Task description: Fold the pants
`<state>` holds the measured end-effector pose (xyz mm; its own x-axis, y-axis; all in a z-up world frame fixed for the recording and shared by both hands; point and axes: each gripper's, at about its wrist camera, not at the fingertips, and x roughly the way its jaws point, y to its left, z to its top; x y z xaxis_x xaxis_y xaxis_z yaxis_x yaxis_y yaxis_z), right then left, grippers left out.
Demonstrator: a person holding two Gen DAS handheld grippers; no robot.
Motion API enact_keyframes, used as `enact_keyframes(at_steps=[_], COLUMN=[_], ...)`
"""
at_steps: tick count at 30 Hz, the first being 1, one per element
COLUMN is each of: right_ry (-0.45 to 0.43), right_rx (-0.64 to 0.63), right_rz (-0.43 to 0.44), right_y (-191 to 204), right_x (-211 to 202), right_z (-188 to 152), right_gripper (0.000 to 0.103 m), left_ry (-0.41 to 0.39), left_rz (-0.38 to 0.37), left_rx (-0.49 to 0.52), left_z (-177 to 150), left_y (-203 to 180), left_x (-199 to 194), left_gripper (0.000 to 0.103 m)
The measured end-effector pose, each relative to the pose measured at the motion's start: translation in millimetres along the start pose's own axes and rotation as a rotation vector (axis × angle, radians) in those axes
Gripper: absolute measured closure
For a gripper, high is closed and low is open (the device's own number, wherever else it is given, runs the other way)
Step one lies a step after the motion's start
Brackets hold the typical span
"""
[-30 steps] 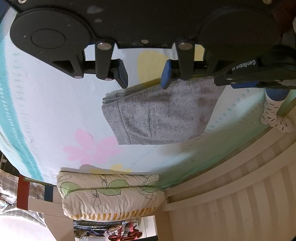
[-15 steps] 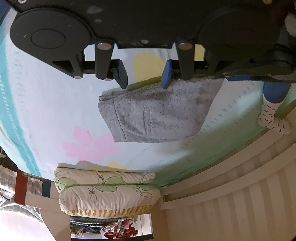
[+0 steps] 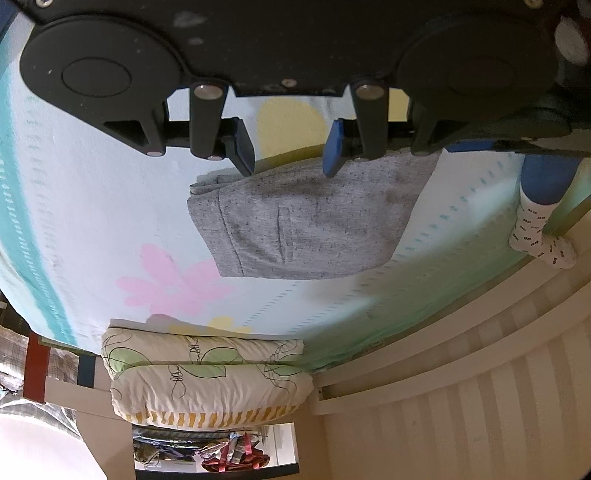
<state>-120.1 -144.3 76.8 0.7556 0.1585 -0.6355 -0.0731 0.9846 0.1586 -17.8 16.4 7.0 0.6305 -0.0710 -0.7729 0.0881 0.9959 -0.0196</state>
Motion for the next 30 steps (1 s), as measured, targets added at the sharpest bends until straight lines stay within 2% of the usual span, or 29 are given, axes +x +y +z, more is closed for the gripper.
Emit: enact_keyframes(at_steps=[30], right_ry=[0.002], right_rx=[0.026], right_rz=[-0.010], right_y=[6.9], right_x=[4.4], right_z=[0.7], right_gripper=[0.059], left_ry=[0.039], left_rz=[-0.013], left_rx=[0.005], left_z=[-1.7], left_y=[-4.5], left_x=[5.6], left_gripper=[0.073])
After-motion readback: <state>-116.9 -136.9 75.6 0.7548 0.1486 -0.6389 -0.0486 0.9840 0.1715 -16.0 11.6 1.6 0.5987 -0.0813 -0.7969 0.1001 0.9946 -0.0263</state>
